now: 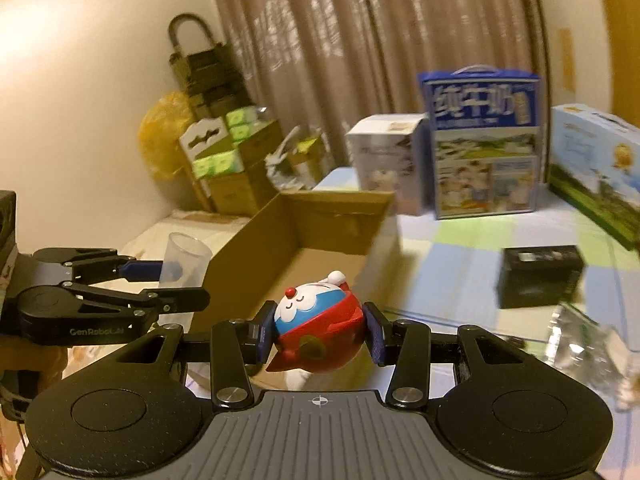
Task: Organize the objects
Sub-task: 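Carry the cup into the box and release it while the right carries Doraemon over, then lower the Doraemon figure into the box and open the right gripper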
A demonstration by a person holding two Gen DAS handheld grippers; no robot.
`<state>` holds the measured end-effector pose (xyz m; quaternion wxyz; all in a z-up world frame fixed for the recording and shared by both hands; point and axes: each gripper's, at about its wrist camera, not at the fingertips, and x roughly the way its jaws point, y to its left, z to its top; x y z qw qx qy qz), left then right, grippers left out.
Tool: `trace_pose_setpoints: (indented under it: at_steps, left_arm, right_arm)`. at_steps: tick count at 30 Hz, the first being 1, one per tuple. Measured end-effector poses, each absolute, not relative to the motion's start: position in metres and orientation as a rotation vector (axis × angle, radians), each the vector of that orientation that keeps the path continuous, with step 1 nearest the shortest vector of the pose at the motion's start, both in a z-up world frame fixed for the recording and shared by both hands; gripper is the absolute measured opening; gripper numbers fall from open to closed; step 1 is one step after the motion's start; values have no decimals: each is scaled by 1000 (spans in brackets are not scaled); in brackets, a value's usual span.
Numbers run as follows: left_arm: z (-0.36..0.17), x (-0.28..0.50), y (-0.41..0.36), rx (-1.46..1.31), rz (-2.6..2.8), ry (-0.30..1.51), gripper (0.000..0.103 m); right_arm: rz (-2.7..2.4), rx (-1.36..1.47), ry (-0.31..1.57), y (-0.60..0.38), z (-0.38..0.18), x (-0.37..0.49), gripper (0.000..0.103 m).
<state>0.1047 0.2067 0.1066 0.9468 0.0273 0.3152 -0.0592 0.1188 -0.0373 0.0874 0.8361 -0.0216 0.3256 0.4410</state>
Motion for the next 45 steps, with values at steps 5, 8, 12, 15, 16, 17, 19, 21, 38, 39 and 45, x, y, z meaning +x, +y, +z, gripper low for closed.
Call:
trace_pose_setpoints:
  at_steps: [5,8,12,15,16,17,19,21,38,39,45]
  left_arm:
    - [90,117,238,20,-92,684,47]
    - [78,122,249,-3,-84,703,47]
    - [63,132,260,-23,-76,728,47]
    - [53,140,264,-30,-73,741,47]
    - [50,143,266,-32,-71,745,47]
    - [48,145,266,-33,-70,748,47]
    - [44,150,267,-31,-59,751,49]
    - [43,153,269,-31,-45,742,62]
    - [53,133,285,-77,-8,692,64]
    - [53,132,285,-78,-8,691,64]
    - [52,129,285,-85,-3,688,64]
  right_arm:
    - [956,-46,748,-2,69,130,42]
    - [961,-52,769,9,57,134,42]
    - [960,-59,789,22,46,143,42]
    - [954,-58,804,28,39,150,42]
    - [950,-58,808,30,37,152,42]
    - [946,-56,812,31,36,154,42]
    - [943,-46,822,34,32,159,42]
    - [943,-43,826,36,30,161,42]
    - [962,-35,838,61,19,165,42]
    - [964,-32,836,63,17,167,42]
    - [969,38,773,58,24,174,50]
